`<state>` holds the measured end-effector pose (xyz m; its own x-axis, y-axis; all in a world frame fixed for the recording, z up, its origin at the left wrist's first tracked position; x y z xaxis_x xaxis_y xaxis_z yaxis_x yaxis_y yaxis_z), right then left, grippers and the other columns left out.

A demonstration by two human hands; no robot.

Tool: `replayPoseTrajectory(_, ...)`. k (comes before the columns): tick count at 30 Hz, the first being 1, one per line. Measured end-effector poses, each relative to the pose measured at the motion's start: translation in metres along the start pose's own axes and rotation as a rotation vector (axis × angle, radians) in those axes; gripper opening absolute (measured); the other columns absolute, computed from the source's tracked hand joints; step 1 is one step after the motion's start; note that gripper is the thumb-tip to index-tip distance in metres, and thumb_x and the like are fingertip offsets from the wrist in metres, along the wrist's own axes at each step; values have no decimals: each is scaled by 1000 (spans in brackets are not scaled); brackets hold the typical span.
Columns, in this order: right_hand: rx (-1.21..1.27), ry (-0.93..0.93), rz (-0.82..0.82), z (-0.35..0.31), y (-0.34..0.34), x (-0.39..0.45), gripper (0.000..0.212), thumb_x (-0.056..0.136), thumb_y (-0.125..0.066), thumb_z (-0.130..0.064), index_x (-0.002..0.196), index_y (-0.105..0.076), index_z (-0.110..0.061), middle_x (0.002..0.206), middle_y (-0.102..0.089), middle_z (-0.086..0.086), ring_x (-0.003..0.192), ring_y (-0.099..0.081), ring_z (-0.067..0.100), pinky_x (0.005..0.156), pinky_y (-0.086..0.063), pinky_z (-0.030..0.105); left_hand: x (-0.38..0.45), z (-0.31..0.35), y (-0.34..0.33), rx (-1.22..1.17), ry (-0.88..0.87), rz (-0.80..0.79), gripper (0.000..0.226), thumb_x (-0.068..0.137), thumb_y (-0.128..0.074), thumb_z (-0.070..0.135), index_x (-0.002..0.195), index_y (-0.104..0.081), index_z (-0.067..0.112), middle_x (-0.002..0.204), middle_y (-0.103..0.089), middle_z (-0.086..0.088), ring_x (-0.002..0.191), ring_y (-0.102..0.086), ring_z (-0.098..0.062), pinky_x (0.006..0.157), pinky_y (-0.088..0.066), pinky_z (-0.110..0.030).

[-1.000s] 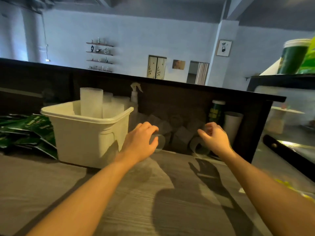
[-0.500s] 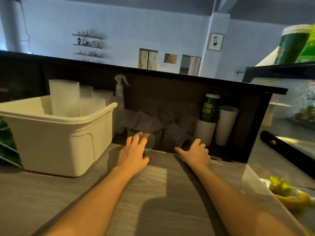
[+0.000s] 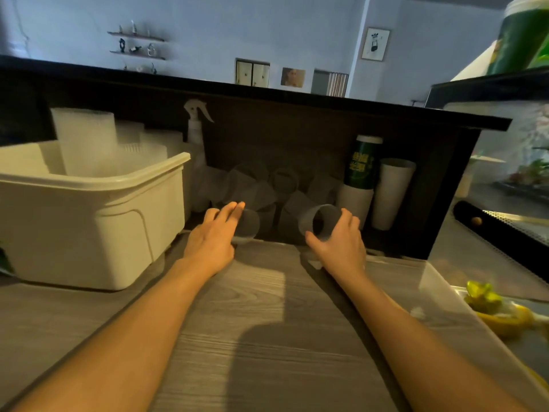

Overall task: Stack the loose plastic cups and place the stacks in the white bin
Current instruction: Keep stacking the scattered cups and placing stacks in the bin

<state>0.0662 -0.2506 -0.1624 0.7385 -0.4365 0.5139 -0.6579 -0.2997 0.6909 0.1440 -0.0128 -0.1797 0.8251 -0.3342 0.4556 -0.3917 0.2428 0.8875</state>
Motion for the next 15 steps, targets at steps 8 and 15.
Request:
replayPoseTrajectory(8, 32, 20, -46, 6, 15, -18, 83, 80, -67, -57, 144, -34, -15, 132, -36, 10, 121, -41, 29, 97, -41, 37, 0, 14, 12, 105, -74, 85, 80, 84, -71, 18, 150, -26, 26, 154, -28, 5, 132, -32, -22, 93, -43, -36)
replayPoseTrajectory(15, 164, 33, -80, 11, 8, -20, 96, 78, -74, -48, 151, -22, -14, 143, -35, 8, 128, -43, 25, 100, -41, 36, -6, 20, 20, -137, -100, 243, 82, 80, -73, 43, 146, -34, 16, 138, -48, -3, 126, -46, -22, 97, -44, -37)
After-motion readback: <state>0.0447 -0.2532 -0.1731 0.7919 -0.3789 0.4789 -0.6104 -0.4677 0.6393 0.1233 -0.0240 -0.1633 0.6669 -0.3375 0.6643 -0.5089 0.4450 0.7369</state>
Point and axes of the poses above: each hand's wrist, its own x-axis towards the middle knuckle, its own y-axis out of the back of the hand, z = x × y, the point moved 7 cm from there along x, towards the middle knuckle
